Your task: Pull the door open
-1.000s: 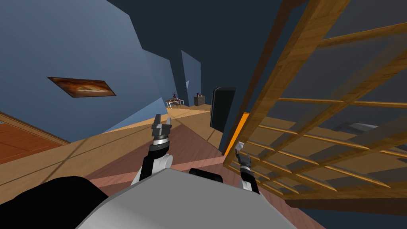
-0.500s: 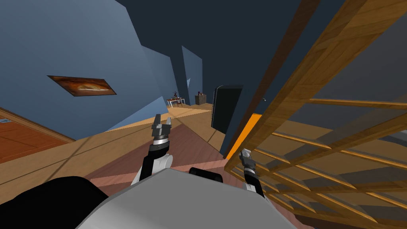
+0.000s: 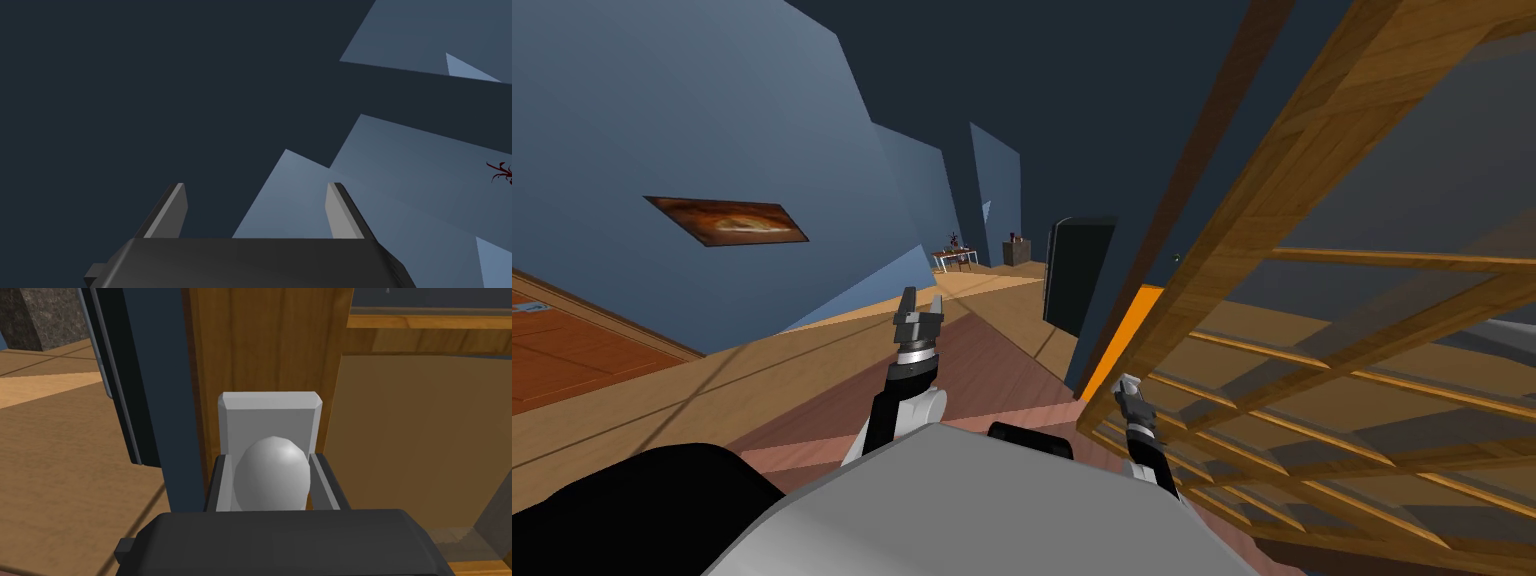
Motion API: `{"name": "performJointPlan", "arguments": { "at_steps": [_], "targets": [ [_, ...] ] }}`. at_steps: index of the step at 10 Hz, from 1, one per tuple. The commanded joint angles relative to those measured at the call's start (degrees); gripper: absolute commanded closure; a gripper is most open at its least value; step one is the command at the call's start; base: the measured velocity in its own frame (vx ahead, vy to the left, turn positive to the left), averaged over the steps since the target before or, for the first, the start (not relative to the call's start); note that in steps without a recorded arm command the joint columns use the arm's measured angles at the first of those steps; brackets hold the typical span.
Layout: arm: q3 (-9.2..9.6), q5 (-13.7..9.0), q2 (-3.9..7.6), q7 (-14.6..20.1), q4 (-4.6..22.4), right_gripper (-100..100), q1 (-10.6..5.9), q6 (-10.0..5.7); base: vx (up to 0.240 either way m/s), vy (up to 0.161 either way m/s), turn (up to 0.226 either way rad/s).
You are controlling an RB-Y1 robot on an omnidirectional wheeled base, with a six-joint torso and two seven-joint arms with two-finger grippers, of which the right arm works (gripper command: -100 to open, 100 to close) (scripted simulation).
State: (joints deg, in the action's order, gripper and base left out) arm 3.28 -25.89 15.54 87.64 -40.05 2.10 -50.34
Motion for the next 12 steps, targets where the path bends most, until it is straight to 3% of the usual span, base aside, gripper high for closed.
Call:
{"name": "performJointPlan", "arguments": {
  "at_steps": [1,9,10,12],
  "targets": [
    [0.97,0.41,0.75,1.22,-0.27,100,0.48,-0.35,-0.123,-0.027,0.092],
    [6.44,2.75,5.0,8.12,-1.82,100,3.17,-2.35,-0.217,-0.034,0.115],
    [5.97,2.55,4.64,7.48,-1.34,100,2.81,-2.16,-0.109,-0.028,0.034],
    [7.7,3.61,5.91,9.51,-1.49,100,3.95,-3.61,-0.222,-0.035,0.113]
  ]
}}
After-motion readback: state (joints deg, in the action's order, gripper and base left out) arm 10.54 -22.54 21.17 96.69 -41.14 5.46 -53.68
